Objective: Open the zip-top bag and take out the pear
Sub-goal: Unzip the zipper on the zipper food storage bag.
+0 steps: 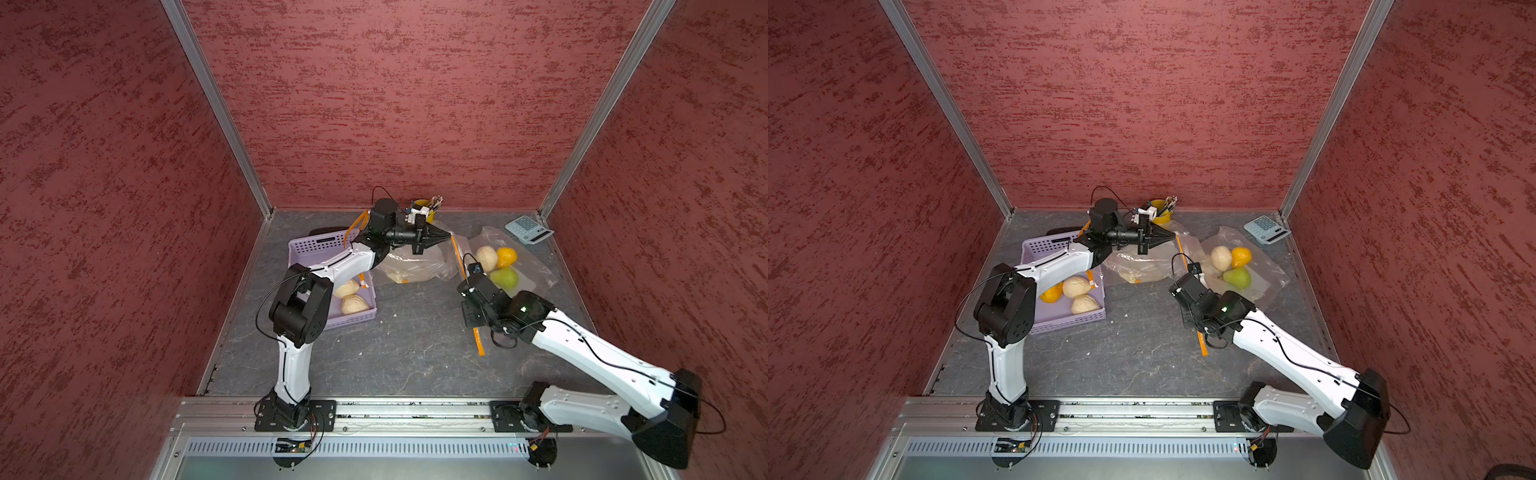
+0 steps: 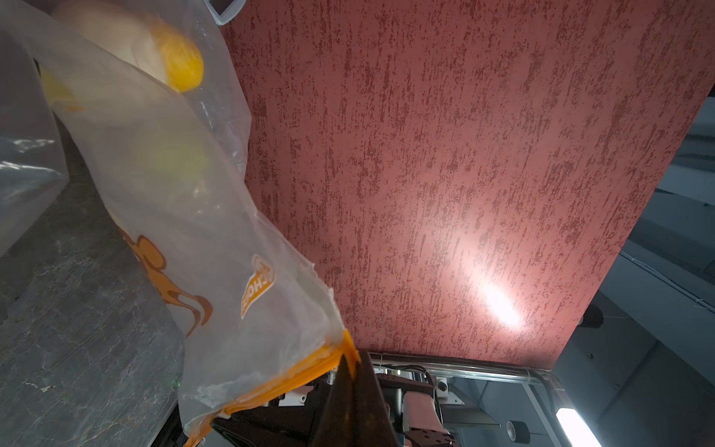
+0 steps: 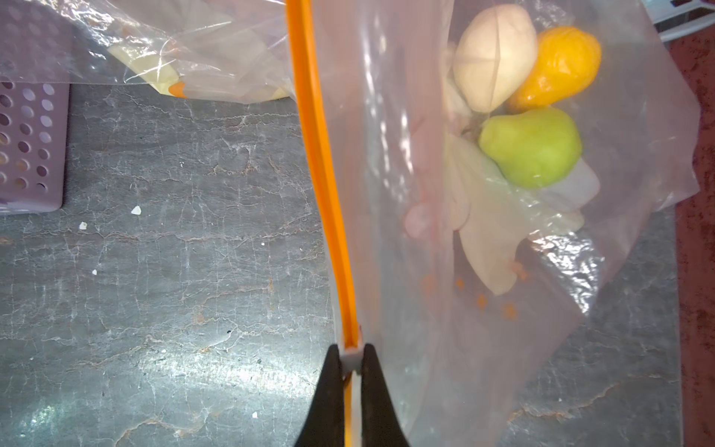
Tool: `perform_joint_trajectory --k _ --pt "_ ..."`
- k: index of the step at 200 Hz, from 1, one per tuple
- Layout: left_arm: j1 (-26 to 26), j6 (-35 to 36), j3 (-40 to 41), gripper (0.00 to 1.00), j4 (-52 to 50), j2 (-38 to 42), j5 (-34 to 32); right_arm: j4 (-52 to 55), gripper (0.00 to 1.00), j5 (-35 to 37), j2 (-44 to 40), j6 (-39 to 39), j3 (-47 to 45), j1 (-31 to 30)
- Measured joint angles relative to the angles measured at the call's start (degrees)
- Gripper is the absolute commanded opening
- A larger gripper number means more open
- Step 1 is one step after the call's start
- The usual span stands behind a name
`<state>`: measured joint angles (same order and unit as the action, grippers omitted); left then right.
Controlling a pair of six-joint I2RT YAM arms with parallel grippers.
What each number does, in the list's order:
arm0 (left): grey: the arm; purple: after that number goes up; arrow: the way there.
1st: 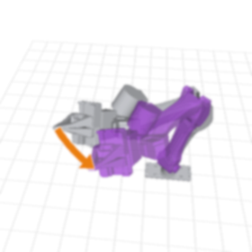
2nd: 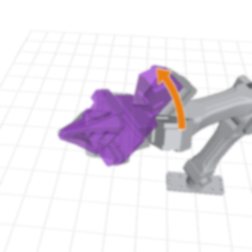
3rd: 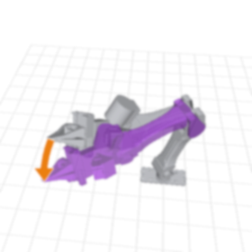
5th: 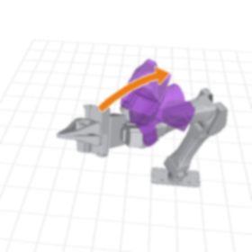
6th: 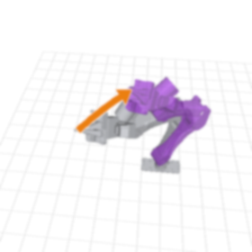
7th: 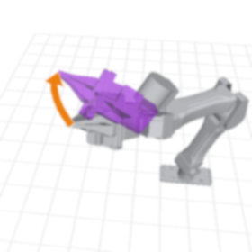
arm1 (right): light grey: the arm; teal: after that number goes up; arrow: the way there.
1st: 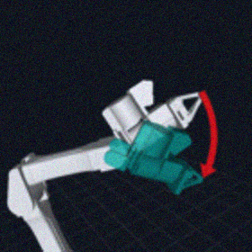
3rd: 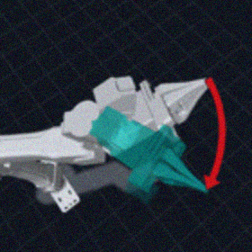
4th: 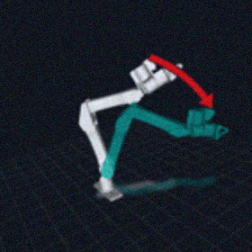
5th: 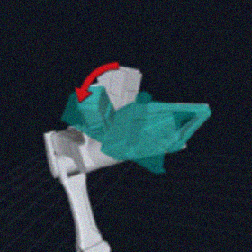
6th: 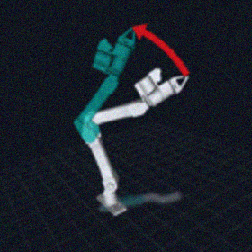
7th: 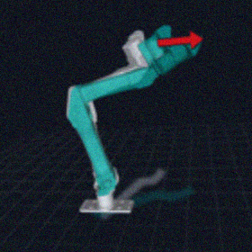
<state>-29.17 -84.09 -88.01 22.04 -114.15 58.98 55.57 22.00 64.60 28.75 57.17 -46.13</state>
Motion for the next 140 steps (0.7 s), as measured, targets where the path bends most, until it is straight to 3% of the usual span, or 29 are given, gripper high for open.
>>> perform_joint_trajectory --k 87,104,140 --pt "4.74 0.63 -6.6 0.0 -3.32 -0.39 -0.81 1.2 0.04 -2.6 -8.37 13.11 -10.01 -0.04" --pt "4.98 0.98 -6.47 0.0 -3.65 -0.39 -0.83 1.42 0.23 -2.56 -10.14 14.91 -10.19 -0.07" --pt "5.01 2.67 -4.11 0.0 -2.05 -0.15 -2.56 3.19 0.44 -5.16 -11.47 12.07 -9.03 -0.07"
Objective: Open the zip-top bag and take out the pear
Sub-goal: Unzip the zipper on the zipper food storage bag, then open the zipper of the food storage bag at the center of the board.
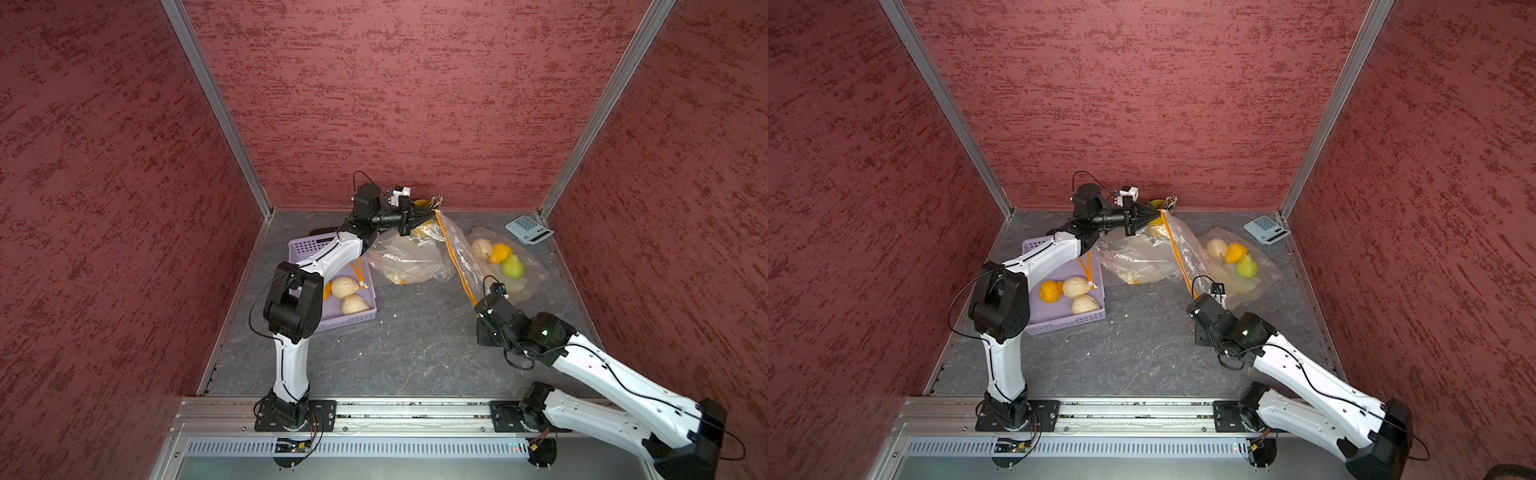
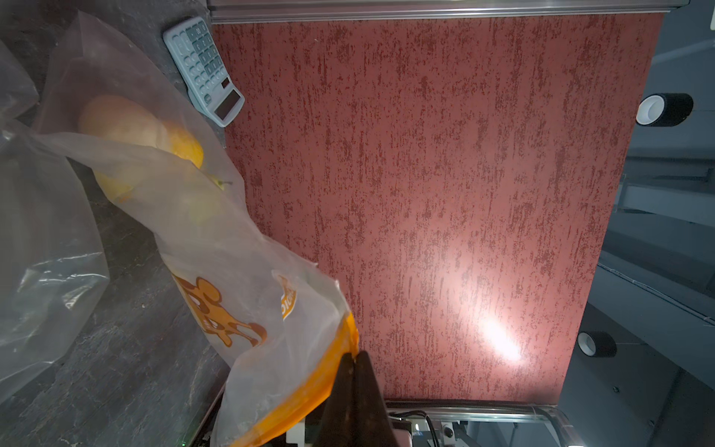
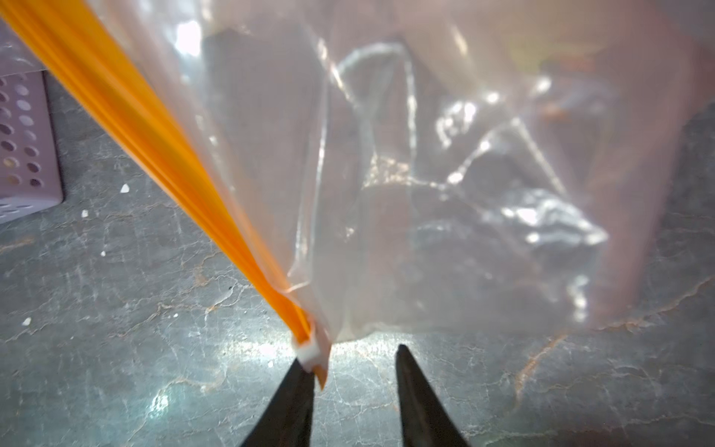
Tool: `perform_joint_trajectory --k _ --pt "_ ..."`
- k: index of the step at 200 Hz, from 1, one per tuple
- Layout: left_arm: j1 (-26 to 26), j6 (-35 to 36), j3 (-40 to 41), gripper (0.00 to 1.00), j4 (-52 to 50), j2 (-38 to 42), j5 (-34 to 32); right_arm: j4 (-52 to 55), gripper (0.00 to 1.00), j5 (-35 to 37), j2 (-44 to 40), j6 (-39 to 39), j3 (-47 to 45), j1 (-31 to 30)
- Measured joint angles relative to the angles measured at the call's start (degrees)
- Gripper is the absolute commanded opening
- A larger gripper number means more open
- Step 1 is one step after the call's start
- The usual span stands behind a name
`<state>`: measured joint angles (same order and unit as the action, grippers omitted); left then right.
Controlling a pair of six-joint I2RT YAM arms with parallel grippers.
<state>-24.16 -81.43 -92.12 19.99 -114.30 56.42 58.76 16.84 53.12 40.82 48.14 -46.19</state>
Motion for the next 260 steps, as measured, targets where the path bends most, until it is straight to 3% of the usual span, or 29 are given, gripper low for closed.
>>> perform_joint_trajectory --k 36,70,115,166,211,260 --pt "-1.55 1.81 7.15 0.0 0.7 0.98 -0.59 0.35 0.58 -1.2 0.09 -5.09 9.7 0.04" --pt "-2.73 2.51 11.82 0.0 1.07 1.4 -1.11 -0.59 0.62 -2.64 5.33 -10.56 16.83 0.94" --pt "-2.91 3.1 13.73 0.0 1.36 3.58 -1.29 -5.75 0.63 -8.11 15.32 -16.52 16.5 4.46" --pt "-2.91 3.96 15.56 0.0 2.03 5.44 -1.33 -9.7 0.62 -10.01 18.12 -18.93 12.85 7.67" --pt "-2.91 3.96 16.92 0.0 2.78 5.46 -1.33 -12.13 0.55 -10.01 19.98 -20.09 10.38 9.77" --pt "-3.08 3.93 17.64 0.0 3.78 5.46 -1.33 -15.04 0.22 -9.94 22.69 -21.14 10.19 10.67"
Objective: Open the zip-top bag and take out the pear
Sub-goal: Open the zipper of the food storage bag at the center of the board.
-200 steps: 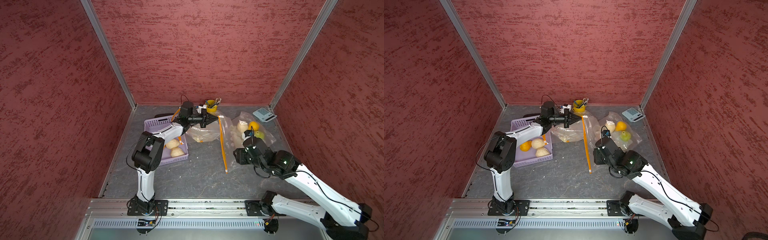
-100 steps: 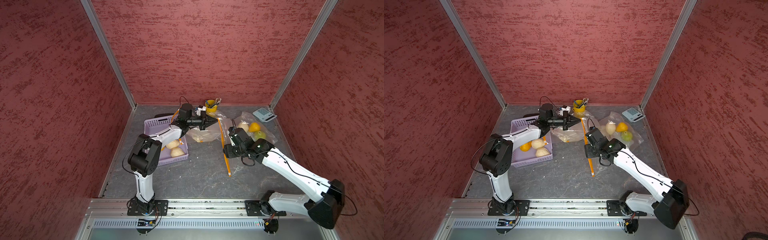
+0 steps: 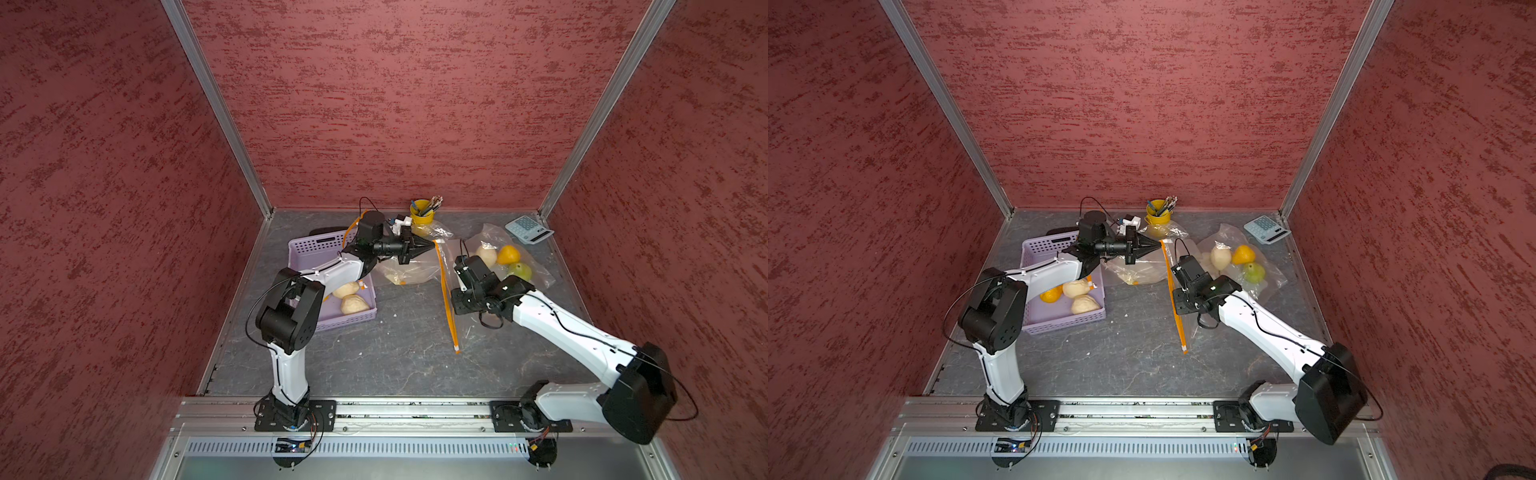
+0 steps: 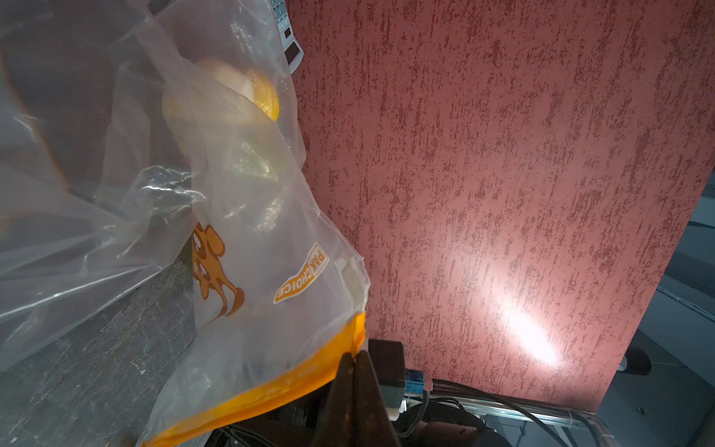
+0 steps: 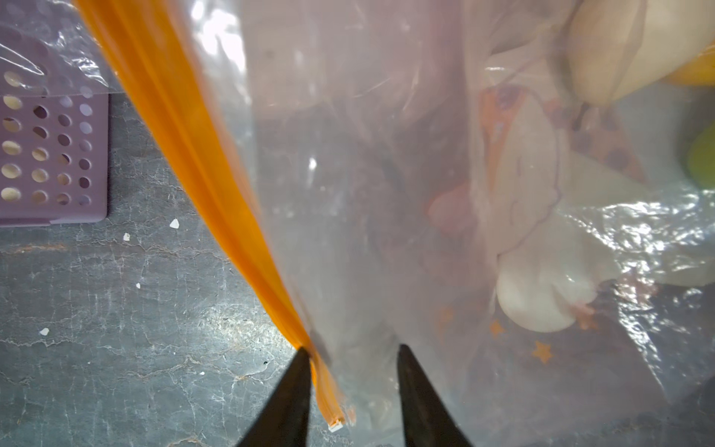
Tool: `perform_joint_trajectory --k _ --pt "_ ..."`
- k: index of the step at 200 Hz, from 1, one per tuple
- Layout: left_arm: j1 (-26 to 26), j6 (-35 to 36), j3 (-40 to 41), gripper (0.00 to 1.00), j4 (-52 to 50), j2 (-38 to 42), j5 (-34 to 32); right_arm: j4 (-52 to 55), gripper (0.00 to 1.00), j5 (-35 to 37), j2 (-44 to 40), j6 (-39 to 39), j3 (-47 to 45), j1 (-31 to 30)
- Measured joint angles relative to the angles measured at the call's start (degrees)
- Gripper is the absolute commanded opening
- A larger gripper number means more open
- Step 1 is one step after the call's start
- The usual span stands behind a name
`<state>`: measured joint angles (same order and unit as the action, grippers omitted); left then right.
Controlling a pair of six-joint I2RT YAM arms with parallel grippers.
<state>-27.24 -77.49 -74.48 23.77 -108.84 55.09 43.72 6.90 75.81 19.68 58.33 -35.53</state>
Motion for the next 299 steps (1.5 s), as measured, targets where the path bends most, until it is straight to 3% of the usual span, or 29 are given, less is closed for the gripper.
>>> perform_joint_trajectory --k 27,91,95,101,106,109,123,152,179,197,218,237,269,299 --pt "-0.11 0.0 0.55 0.0 0.7 0.0 0.11 -0.94 0.0 0.24 0.61 -0.7 0.0 0.39" --pt "0.31 0.87 4.24 0.0 1.29 0.11 0.33 0.33 0.0 0.02 -3.98 -2.01 0.98 0.52" --pt "0.33 0.92 4.46 0.09 1.29 0.11 0.37 0.66 0.0 -0.11 -4.44 -2.05 1.36 0.52" --pt "0.5 1.18 4.79 0.38 1.36 0.11 0.37 1.01 0.0 -0.26 -4.96 -2.12 1.81 0.52" --pt "0.59 1.16 5.07 0.52 1.53 0.11 0.42 1.51 0.0 -0.39 -5.46 -2.14 2.36 0.52" --pt "0.66 1.49 5.22 0.67 1.53 0.11 0.48 1.7 0.0 -0.46 -5.75 -2.16 2.62 0.52" --pt "1.03 1.51 6.08 0.99 1.51 0.33 0.57 3.26 0.0 -0.79 -6.91 -2.16 4.09 0.52" --pt "2.16 3.85 7.93 1.0 -3.76 5.16 -1.05 6.91 0.0 -1.11 -7.37 -2.25 7.56 0.52" --pt "1.84 12.61 6.51 1.0 -17.11 17.59 -7.3 9.14 0.0 -1.11 -7.37 -2.45 8.11 0.52" --pt "-0.17 18.34 4.5 0.83 -24.68 26.71 -11.98 9.88 0.0 -1.11 -7.34 -2.62 8.11 0.52" --pt "-5.29 21.55 5.31 0.35 -27.39 34.14 -15.04 10.14 0.0 -1.11 -7.28 -2.71 8.11 0.52" --pt "-10.1 20.74 9.73 0.03 -26.6 36.11 -15.89 10.16 0.0 -1.22 -7.28 -2.78 8.11 0.52" --pt "-16.15 17.35 17.14 0.0 -26.1 31.98 -20.22 10.25 0.0 -1.92 -7.3 -2.78 8.11 0.52" --pt "-20.63 13.16 19.34 0.0 -21.31 27.63 -23.1 10.54 0.0 -2.82 -7.58 -2.75 8.11 0.52"
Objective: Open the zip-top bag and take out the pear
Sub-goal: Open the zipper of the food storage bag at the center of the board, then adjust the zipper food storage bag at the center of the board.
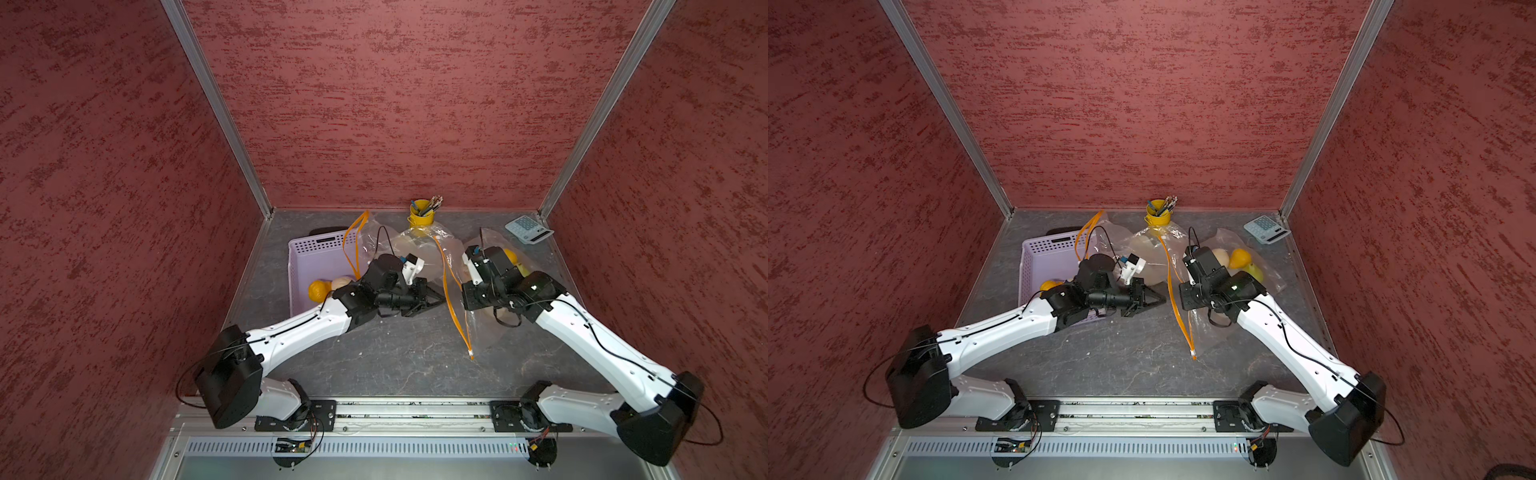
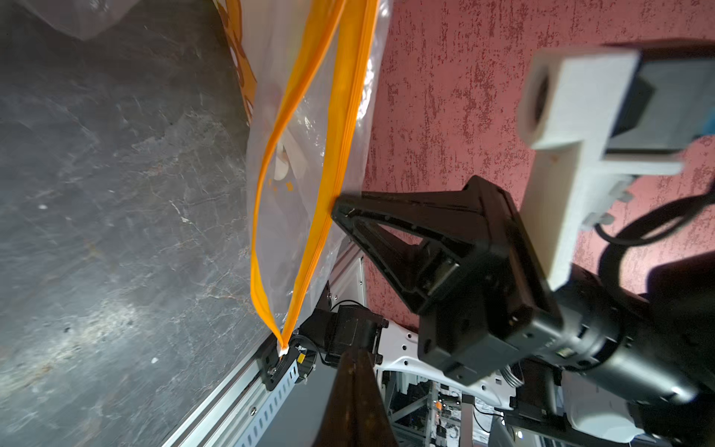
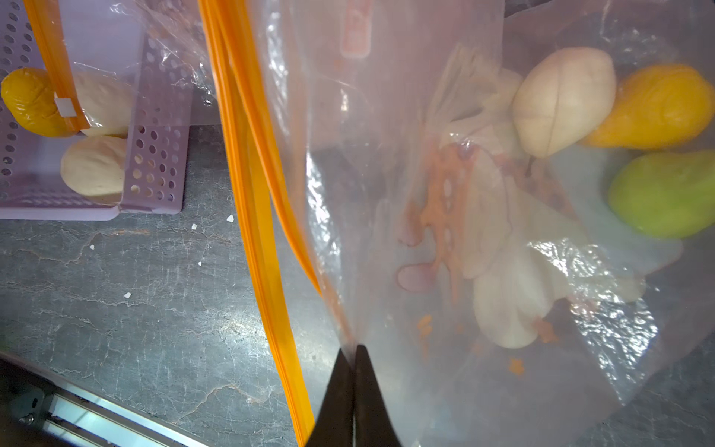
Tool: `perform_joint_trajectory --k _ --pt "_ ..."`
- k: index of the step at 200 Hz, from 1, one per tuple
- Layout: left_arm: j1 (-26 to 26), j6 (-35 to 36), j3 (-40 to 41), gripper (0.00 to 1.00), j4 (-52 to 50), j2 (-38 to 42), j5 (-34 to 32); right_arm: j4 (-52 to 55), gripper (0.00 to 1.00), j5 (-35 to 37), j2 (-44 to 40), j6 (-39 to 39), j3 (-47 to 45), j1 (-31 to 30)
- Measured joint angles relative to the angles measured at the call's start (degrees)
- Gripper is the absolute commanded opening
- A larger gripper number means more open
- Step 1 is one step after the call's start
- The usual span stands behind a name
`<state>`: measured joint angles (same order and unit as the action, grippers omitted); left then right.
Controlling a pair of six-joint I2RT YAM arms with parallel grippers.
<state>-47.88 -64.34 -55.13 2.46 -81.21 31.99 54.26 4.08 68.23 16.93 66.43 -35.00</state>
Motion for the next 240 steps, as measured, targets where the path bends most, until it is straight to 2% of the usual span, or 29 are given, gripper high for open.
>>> perform_joint_trajectory --k 34,92,118,170,202,224,240 --pt "-1.05 -4.61 1.01 0.0 7.87 -5.09 -2.6 0.35 0.0 -1.05 -1.18 0.17 0.02 0.0" --pt "-1.75 -5.53 -5.68 0.0 8.83 -15.58 -4.79 0.68 0.0 -3.72 -3.39 0.44 0.39 0.02" --pt "-1.38 -5.05 -6.05 0.0 7.8 -18.6 -5.29 1.44 0.0 -6.08 -4.2 0.37 3.06 0.02" --pt "1.77 -1.81 -2.8 0.0 3.56 -20.48 -6.01 0.68 0.0 -12.61 -4.9 0.2 8.79 -0.76" --pt "4.04 -0.37 1.53 0.0 1.11 -19.12 -6.19 0.55 0.0 -13.9 -3.43 -0.09 9.27 -2.4" --pt "4.76 1.36 3.37 0.24 -3.52 -13.35 -6.62 0.66 0.0 -13.99 -1.88 -0.48 9.27 -2.73" --pt "4.92 2.51 3.13 0.29 -7.61 -5.44 -7.39 0.68 0.0 -13.97 -1.16 -0.74 9.25 -2.78"
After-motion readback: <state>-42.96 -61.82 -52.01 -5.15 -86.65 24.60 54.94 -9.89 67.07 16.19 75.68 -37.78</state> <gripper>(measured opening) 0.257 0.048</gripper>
